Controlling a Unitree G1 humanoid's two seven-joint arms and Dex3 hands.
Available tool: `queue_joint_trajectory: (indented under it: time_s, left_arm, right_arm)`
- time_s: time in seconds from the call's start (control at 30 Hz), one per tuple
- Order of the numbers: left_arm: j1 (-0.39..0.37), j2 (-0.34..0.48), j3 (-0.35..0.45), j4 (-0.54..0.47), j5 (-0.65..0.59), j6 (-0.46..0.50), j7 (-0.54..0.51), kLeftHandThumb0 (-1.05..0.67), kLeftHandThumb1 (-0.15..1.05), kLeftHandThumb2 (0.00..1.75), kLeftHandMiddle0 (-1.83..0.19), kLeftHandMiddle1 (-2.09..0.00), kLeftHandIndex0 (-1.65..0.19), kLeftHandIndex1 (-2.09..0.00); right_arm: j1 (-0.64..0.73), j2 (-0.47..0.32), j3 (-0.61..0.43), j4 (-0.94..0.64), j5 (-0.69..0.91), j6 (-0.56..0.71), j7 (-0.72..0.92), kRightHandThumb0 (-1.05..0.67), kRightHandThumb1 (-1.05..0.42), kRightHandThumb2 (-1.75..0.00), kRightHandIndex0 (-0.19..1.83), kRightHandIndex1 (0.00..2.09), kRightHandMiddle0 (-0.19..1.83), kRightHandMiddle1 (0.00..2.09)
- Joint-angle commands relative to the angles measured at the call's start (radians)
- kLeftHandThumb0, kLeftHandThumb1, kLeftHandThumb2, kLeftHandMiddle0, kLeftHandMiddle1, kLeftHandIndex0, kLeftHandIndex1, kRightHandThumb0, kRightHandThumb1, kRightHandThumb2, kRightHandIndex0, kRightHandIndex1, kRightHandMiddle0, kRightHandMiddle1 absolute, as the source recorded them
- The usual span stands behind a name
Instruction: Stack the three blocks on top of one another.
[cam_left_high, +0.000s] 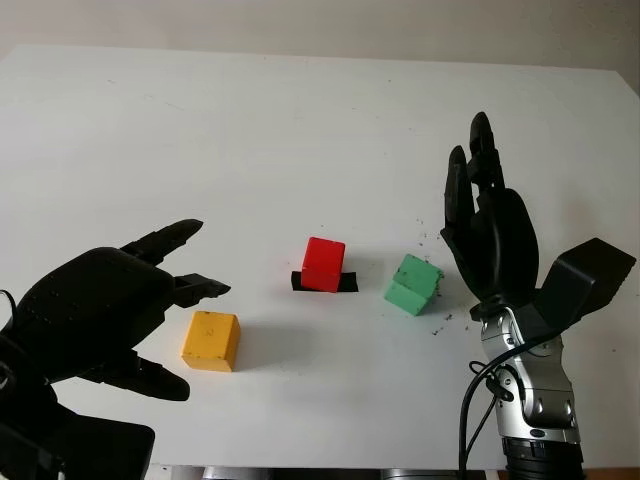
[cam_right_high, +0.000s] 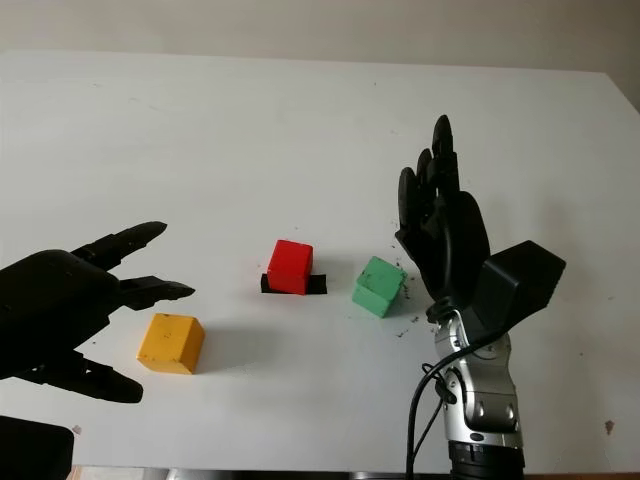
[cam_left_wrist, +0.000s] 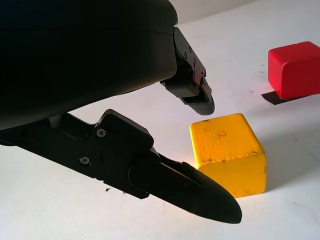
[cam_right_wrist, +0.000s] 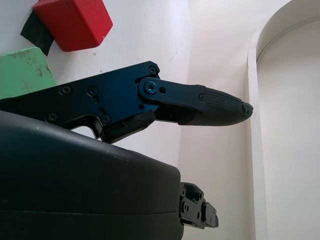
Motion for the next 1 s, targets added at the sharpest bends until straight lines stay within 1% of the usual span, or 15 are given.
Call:
queue_joint_trajectory:
  time_s: [0.0, 0.07, 0.13, 0.3, 0.47, 0.6, 0.67, 0.87, 0.97]
  left_arm:
    - [0.005, -0.017, -0.012, 0.003, -0.005, 0.001, 0.0, -0.86, 0.97, 0.05, -0.07, -0.06, -0.27, -0.84]
    - [0.002, -0.026, -0.02, 0.001, -0.015, 0.016, -0.015, -0.85, 0.96, 0.05, -0.08, -0.06, -0.19, -1.05]
    - [-0.001, -0.032, -0.025, -0.003, -0.022, 0.031, -0.031, -0.83, 0.95, 0.05, -0.09, -0.06, -0.16, -1.11]
    - [-0.005, -0.053, -0.036, -0.006, -0.038, 0.051, -0.038, -0.82, 0.93, 0.04, -0.12, -0.07, -0.17, -1.14]
    - [-0.006, -0.058, -0.045, -0.011, -0.039, 0.066, -0.046, -0.81, 0.91, 0.05, -0.13, -0.06, -0.17, -1.16]
    - [-0.009, -0.052, -0.051, -0.017, -0.031, 0.077, -0.058, -0.79, 0.94, 0.06, -0.12, -0.06, -0.17, -1.16]
    - [-0.007, -0.054, -0.051, -0.013, -0.027, 0.066, -0.047, -0.76, 0.95, 0.06, -0.13, -0.06, -0.2, -1.18]
    - [0.003, -0.058, -0.042, 0.006, -0.013, 0.021, -0.008, -0.57, 1.02, 0.07, -0.17, -0.06, -0.24, -1.21]
    - [0.002, -0.065, -0.042, 0.014, -0.021, 0.013, 0.006, -0.5, 1.04, 0.09, -0.17, -0.06, -0.22, -1.26]
  right_arm:
    - [-0.001, -0.012, -0.004, -0.021, 0.002, 0.002, 0.001, -0.69, -1.05, -0.56, -0.19, 0.0, -0.19, 0.0]
    - [0.0, -0.013, -0.005, -0.022, 0.003, 0.001, 0.002, -0.69, -1.05, -0.56, -0.19, 0.0, -0.19, 0.0]
    - [0.002, -0.014, -0.006, -0.023, 0.006, 0.0, 0.004, -0.69, -1.05, -0.56, -0.19, 0.0, -0.19, 0.0]
    - [0.005, -0.018, -0.007, -0.027, 0.006, 0.001, 0.007, -0.68, -1.05, -0.56, -0.19, 0.0, -0.19, 0.0]
    - [0.01, -0.019, -0.007, -0.033, 0.005, 0.009, 0.001, -0.69, -1.05, -0.55, -0.19, 0.0, -0.19, 0.0]
    - [0.01, -0.022, -0.01, -0.032, 0.008, 0.009, 0.005, -0.7, -1.05, -0.55, -0.19, 0.0, -0.19, 0.0]
    - [0.009, -0.022, -0.012, -0.029, 0.011, 0.006, 0.008, -0.69, -1.05, -0.55, -0.19, 0.0, -0.19, 0.0]
    - [0.006, -0.023, -0.014, -0.024, 0.011, -0.004, 0.012, -0.68, -1.05, -0.55, -0.19, 0.0, -0.19, 0.0]
    - [0.005, -0.022, -0.016, -0.02, 0.016, -0.009, 0.016, -0.68, -1.05, -0.55, -0.19, 0.0, -0.19, 0.0]
